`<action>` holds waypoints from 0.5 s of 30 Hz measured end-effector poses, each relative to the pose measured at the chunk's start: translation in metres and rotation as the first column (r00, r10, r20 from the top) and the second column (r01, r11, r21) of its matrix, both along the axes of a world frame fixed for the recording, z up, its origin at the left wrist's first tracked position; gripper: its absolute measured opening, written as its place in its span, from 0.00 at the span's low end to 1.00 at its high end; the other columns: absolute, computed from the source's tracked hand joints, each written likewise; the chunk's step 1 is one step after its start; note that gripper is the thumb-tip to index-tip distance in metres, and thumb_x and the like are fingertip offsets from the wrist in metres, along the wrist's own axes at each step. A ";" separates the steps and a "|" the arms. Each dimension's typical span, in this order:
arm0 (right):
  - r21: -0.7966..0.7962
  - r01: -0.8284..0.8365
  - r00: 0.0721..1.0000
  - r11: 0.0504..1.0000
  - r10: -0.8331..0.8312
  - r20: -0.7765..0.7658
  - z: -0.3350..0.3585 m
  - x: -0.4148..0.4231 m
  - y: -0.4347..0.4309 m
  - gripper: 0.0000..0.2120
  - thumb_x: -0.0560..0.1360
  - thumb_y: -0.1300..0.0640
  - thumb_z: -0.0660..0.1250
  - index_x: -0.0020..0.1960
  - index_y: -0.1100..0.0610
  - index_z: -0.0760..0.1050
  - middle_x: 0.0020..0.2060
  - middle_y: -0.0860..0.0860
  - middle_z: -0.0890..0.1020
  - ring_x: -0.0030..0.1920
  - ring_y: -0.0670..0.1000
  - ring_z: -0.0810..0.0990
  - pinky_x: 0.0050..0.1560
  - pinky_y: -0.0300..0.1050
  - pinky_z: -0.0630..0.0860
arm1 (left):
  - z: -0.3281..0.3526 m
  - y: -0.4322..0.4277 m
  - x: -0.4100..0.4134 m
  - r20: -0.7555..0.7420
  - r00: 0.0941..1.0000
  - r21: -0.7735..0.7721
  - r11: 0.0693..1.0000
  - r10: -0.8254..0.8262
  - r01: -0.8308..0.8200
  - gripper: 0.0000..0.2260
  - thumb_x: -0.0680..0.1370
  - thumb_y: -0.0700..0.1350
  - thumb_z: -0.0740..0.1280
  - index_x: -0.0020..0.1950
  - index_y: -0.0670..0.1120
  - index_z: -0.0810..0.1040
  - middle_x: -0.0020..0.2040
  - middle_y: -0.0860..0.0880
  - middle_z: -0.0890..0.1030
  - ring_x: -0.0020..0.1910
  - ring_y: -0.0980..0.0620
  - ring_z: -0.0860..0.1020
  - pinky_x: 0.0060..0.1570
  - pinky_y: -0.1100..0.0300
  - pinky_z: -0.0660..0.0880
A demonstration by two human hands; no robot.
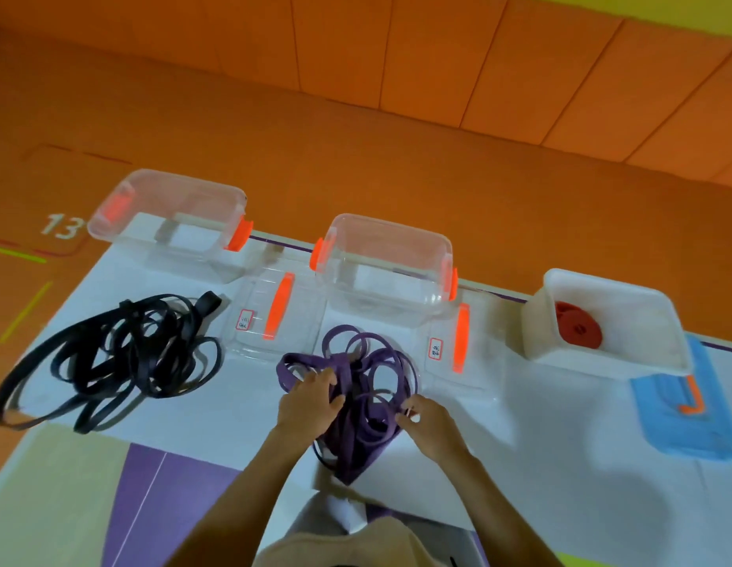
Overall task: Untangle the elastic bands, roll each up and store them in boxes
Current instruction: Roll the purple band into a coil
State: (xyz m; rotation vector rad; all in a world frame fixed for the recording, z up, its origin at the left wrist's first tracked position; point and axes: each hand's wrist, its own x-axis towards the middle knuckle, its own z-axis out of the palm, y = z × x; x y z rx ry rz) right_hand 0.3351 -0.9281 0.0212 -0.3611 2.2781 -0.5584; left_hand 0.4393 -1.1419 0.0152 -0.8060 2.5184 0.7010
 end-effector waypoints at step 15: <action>-0.106 0.292 0.943 0.951 -0.304 -0.134 -0.006 0.011 -0.003 0.11 0.75 0.60 0.73 0.37 0.52 0.75 0.34 0.49 0.83 0.35 0.49 0.84 0.35 0.37 0.75 | -0.012 -0.021 -0.006 -0.060 0.869 0.359 0.823 0.492 -0.441 0.08 0.81 0.50 0.69 0.50 0.46 0.77 0.43 0.47 0.82 0.45 0.45 0.82 0.53 0.45 0.80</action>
